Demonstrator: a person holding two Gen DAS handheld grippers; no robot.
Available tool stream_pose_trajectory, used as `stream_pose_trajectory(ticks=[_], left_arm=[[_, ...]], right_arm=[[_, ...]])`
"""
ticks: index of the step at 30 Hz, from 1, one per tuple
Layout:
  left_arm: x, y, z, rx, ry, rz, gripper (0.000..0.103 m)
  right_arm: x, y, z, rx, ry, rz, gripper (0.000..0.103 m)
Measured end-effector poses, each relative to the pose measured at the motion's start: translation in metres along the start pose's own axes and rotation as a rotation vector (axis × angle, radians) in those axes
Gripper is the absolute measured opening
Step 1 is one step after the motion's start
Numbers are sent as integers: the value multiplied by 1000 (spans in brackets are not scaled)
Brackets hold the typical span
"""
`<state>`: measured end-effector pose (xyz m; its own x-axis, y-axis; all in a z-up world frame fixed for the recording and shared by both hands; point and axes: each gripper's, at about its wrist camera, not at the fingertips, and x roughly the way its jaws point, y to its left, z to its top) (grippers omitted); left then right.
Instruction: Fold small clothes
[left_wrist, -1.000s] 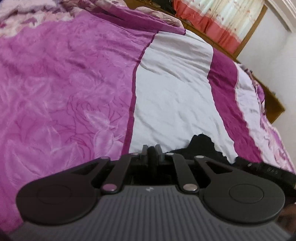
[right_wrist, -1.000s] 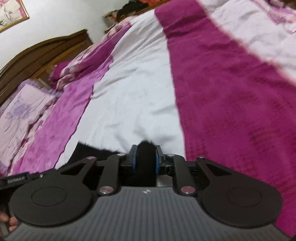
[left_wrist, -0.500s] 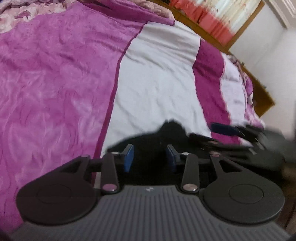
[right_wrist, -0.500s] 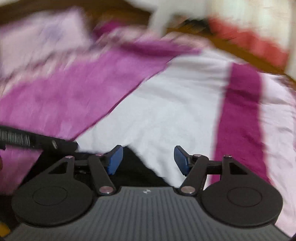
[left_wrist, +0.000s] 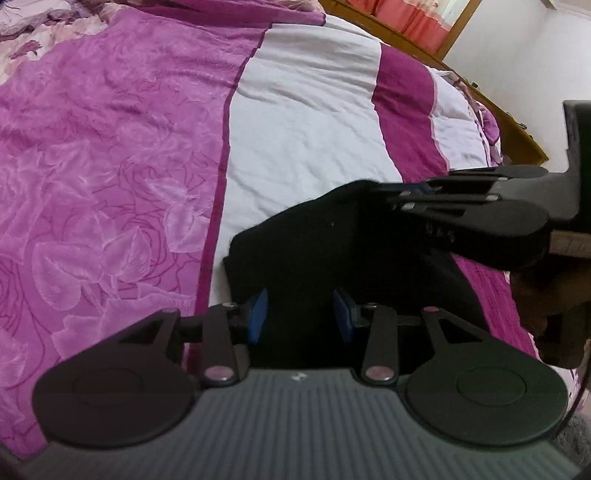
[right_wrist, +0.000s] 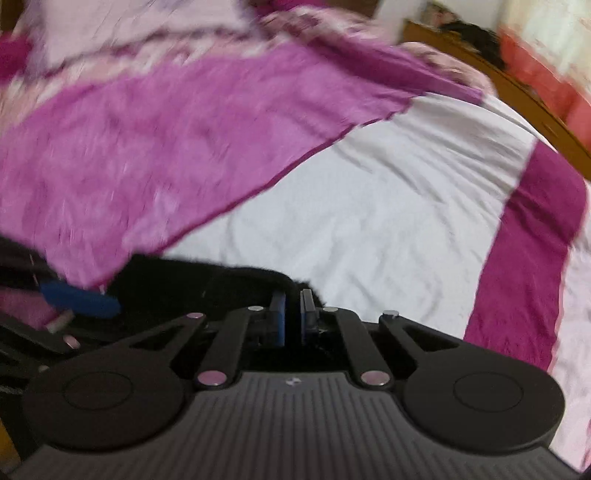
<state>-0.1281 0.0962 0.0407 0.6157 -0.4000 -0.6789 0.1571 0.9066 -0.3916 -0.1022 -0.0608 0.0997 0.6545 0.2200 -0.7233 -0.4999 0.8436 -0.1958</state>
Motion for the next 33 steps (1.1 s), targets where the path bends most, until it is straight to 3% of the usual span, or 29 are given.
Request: stream_pose_trajectory(ticks=[4, 7, 9, 11, 12, 13, 14, 17, 19, 24, 29, 33], left_arm=[[9, -7, 1, 39, -2, 44, 42], [10, -20, -5, 129, -21, 111, 43], [12, -25, -6, 159, -28, 138, 43], [14, -24, -4, 138, -29, 142, 43], [14, -23, -2, 122, -28, 142, 43], [13, -22, -1, 111, -29, 139, 43], [12, -22, 1, 98, -33, 129, 42], [2, -23, 0, 101, -51, 129, 43], [-11, -26, -5, 81, -57, 136, 49], [-55, -52, -26, 148, -118, 111, 66], [-93, -75, -56, 130, -159, 180, 75], [-109, -88, -88, 198, -268, 276, 84]], right_arm=[[14, -5, 5, 47, 6, -18, 6], [50, 3, -2, 38, 74, -31, 6], [59, 7, -7, 46, 69, -60, 7], [53, 12, -6, 27, 55, -106, 16], [44, 11, -4, 42, 57, -131, 23], [33, 9, -3, 72, 54, -149, 44], [16, 5, -4, 116, 22, -161, 53], [-45, -6, -19, 246, -110, -131, 55], [-86, -7, -36, 324, -161, -123, 55], [-153, 14, -84, 426, -241, -220, 57], [-189, 40, -131, 544, -310, -268, 82], [-200, 61, -170, 556, -366, -319, 94]])
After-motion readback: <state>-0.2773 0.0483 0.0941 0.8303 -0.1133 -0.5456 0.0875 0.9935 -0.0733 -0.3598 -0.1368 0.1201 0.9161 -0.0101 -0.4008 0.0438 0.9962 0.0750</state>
